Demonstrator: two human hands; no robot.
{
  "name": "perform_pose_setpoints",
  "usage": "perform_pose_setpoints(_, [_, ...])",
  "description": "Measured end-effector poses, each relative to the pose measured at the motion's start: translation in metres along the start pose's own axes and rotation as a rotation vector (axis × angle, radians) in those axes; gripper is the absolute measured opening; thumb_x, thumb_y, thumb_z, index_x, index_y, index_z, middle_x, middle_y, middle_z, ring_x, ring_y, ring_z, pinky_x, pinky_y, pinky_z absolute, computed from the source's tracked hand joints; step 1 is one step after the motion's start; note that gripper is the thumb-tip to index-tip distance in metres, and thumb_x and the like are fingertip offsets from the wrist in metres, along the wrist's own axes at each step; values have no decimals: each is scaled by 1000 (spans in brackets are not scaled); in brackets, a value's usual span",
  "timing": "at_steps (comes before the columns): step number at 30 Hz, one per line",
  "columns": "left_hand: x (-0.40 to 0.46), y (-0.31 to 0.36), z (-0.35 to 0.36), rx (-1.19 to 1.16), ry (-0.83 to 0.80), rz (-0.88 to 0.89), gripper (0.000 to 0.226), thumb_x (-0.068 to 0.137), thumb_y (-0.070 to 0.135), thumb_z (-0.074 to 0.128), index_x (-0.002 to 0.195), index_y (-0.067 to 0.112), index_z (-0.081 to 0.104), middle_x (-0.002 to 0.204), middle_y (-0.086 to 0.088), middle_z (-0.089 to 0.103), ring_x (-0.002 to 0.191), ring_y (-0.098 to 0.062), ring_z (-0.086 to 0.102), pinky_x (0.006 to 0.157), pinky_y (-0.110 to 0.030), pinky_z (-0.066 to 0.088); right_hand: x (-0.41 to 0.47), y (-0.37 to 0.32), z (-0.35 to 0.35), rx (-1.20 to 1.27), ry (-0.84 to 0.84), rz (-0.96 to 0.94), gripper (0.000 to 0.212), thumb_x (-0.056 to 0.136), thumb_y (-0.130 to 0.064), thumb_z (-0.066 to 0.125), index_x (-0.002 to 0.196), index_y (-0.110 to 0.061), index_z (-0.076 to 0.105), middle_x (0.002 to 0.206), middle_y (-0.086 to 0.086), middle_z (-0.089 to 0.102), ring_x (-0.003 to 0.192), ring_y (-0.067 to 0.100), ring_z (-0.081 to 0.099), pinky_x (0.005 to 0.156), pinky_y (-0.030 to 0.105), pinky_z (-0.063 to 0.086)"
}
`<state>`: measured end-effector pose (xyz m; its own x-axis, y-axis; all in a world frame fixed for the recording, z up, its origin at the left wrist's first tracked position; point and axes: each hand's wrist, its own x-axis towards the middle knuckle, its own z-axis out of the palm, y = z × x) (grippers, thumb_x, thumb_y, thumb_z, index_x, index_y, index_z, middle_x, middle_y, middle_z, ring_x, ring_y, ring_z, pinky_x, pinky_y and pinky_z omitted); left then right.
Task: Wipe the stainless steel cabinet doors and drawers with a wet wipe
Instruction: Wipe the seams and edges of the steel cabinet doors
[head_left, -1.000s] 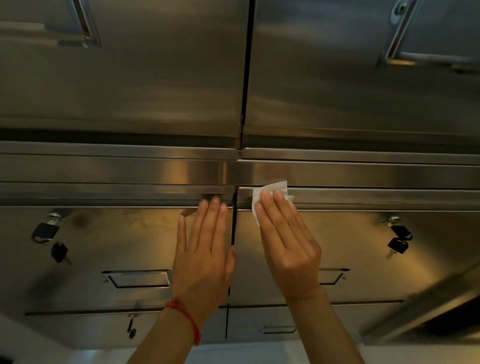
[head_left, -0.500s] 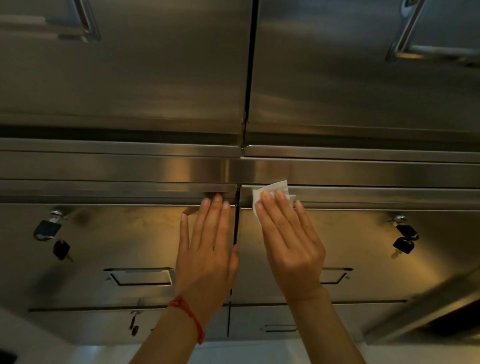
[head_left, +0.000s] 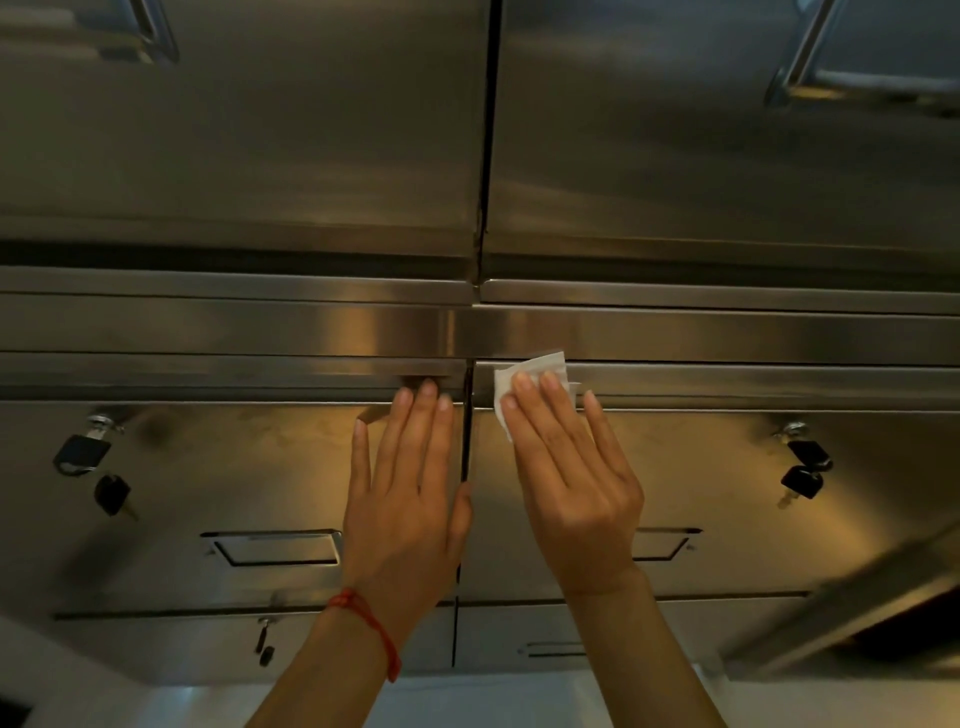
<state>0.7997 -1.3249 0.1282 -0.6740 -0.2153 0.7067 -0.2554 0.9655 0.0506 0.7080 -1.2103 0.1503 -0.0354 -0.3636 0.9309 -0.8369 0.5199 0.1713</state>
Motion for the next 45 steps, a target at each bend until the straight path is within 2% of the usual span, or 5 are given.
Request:
perform_pose_setpoints(18, [4, 2, -3, -10, -22, -38, 63, 84, 29, 38, 140, 2, 25, 143, -22, 38, 136, -30, 22, 112, -53, 16, -12, 23, -15, 8, -15, 117, 28, 83, 1, 69, 111, 1, 65, 120, 18, 60, 115, 31, 57, 94, 45, 49])
perform_pose_setpoints(23, [1, 11, -6, -69, 3, -67, 64, 85, 28, 40, 141, 1, 24, 148, -21, 28, 139, -30, 18, 113, -48, 11, -13, 23, -19, 40, -12, 137, 27, 83, 1, 69, 110, 4, 65, 118, 21, 61, 114, 32, 58, 92, 44, 51])
perform_pose_setpoints(29, [-5, 31, -8, -41, 19, 50, 65, 88, 28, 41, 143, 2, 18, 151, -17, 23, 140, -28, 19, 110, -55, 23, -14, 27, -19, 50, -10, 128, 26, 88, 1, 61, 114, 4, 63, 122, 21, 58, 117, 32, 55, 93, 44, 50])
perform_pose_setpoints(35, [1, 46, -4, -14, -15, 108, 61, 86, 28, 41, 141, 3, 27, 147, -15, 28, 138, -27, 24, 106, -59, 26, -20, 37, -23, 6, -38, 145, 31, 86, 3, 64, 116, 3, 62, 126, 19, 56, 120, 32, 53, 99, 44, 46])
perform_pose_setpoints(45, [4, 57, 3, 42, -53, 32, 61, 87, 28, 39, 140, 1, 31, 147, -16, 29, 138, -29, 24, 109, -56, 24, -16, 36, -20, 2, -32, 150, 25, 90, 0, 56, 115, 2, 62, 125, 19, 57, 119, 34, 53, 102, 46, 41])
